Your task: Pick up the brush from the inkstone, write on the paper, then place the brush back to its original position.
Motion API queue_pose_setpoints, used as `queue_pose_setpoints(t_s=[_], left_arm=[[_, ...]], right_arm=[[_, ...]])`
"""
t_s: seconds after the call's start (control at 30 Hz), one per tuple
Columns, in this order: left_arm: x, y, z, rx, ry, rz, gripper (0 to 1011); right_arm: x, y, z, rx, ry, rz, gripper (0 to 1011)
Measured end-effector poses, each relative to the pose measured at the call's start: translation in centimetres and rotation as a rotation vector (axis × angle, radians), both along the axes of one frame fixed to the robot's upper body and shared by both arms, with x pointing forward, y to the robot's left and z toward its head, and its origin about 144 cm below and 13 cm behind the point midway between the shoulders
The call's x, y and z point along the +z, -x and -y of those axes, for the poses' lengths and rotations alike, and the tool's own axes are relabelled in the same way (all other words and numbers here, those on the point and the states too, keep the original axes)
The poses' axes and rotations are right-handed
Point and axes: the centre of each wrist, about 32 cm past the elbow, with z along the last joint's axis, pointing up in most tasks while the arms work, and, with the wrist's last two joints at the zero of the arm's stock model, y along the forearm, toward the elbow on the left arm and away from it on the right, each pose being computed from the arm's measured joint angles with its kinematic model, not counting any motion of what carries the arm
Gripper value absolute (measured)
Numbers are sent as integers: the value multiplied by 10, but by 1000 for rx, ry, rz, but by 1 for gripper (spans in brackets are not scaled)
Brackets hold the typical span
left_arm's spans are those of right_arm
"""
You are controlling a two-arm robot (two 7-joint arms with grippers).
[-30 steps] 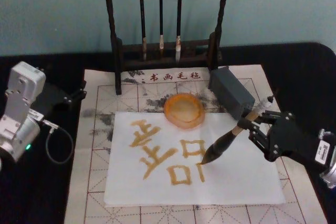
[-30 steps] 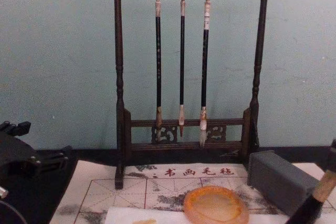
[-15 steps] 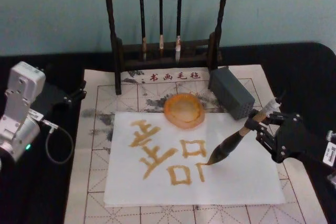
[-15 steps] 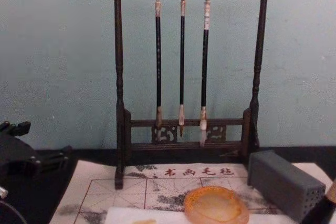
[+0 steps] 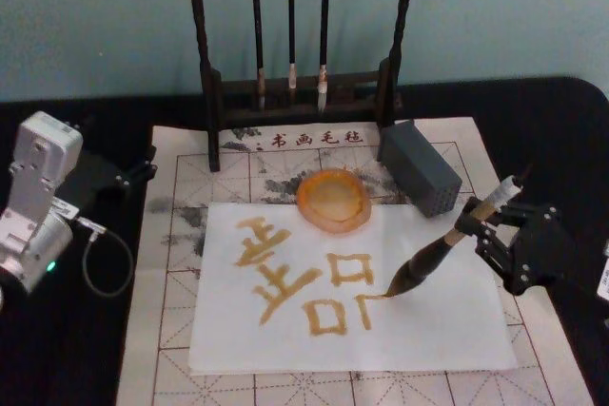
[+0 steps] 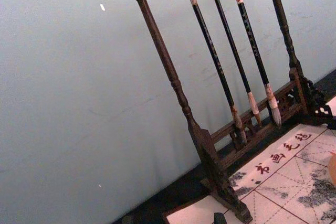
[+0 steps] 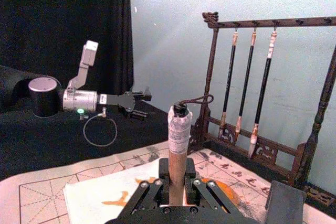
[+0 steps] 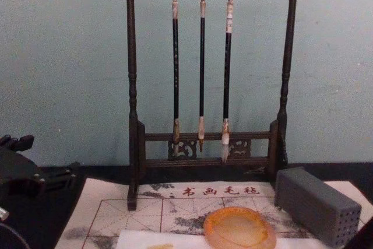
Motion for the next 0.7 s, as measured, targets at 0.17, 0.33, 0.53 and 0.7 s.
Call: queue_pose_setpoints(t_s=[0.17, 0.33, 0.53, 0.7], left_arm=[[0, 0, 0, 0, 0, 0, 1001], [0, 0, 0, 0, 0, 0, 1001], [0, 0, 0, 0, 0, 0, 1001], [0, 0, 0, 0, 0, 0, 1001]], right_arm=[[0, 2, 1, 0, 0, -4, 179], [-1, 7, 2, 11, 1, -15, 179], [0, 13, 4, 24, 2, -22, 179], [2, 17, 6, 35, 4, -21, 179]])
